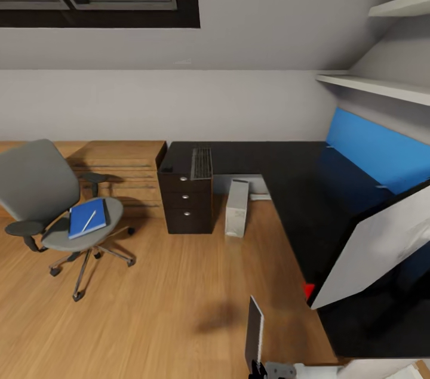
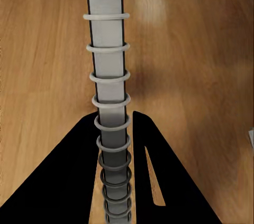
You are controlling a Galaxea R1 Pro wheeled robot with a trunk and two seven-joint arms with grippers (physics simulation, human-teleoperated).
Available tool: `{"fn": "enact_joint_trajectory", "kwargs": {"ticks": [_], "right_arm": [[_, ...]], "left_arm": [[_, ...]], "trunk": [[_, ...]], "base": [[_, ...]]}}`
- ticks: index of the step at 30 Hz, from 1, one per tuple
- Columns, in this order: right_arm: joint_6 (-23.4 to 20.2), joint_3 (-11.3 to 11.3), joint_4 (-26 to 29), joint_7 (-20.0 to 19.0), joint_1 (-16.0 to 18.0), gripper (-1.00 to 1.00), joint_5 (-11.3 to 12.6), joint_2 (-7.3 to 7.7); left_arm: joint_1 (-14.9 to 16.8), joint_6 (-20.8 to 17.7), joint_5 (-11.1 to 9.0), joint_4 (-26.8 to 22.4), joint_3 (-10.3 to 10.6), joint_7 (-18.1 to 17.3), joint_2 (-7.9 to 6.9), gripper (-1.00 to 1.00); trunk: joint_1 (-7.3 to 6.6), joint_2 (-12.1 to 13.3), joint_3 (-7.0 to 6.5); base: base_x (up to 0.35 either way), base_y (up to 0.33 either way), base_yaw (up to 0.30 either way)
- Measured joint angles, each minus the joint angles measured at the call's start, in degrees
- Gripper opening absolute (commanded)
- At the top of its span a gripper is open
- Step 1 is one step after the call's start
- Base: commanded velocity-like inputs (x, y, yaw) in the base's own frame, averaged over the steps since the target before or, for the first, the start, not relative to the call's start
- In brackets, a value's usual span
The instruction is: In the bedroom, organize the workspace by keeping the computer under the desk, ensuring the monitor is on the desk, placing the keyboard on the desk next to the monitor, placing the mouse on the desk next to the keyboard, moving the folder from the swivel chair onto the desk next to the mouse, stacking the notebook on top of the folder with the pen on top of the notebook, and positioning the swivel chair next to the desk.
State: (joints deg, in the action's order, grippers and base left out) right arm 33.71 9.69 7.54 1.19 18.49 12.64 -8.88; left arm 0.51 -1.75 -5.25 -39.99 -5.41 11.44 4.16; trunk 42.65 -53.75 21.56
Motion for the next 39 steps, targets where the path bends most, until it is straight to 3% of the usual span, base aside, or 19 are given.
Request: {"fn": "enact_joint_trajectory", "kwargs": {"ticks": [19,35,39], "right_arm": [[0.0,0.0,0.0,0.0,0.0,-1.00,0.0,0.00],[0.0,0.0,0.0,0.0,0.0,-1.00,0.0,0.00],[0.0,0.0,0.1,0.0,0.0,-1.00,0.0,0.00]], "left_arm": [[0.0,0.0,0.3,0.0,0.0,0.0,0.03,1.00],[0.0,0.0,0.3,0.1,0.0,0.0,0.02,1.00],[0.0,1.6,0.2,0.0,0.0,0.0,0.00,1.00]], "trunk": [[0.00,0.0,0.00],[0.00,0.0,0.00],[0.00,0.0,0.00]], "base": [[0.308,0.192,0.000],[0.329,0.020,0.000],[0.331,0.000,0.000]]}}
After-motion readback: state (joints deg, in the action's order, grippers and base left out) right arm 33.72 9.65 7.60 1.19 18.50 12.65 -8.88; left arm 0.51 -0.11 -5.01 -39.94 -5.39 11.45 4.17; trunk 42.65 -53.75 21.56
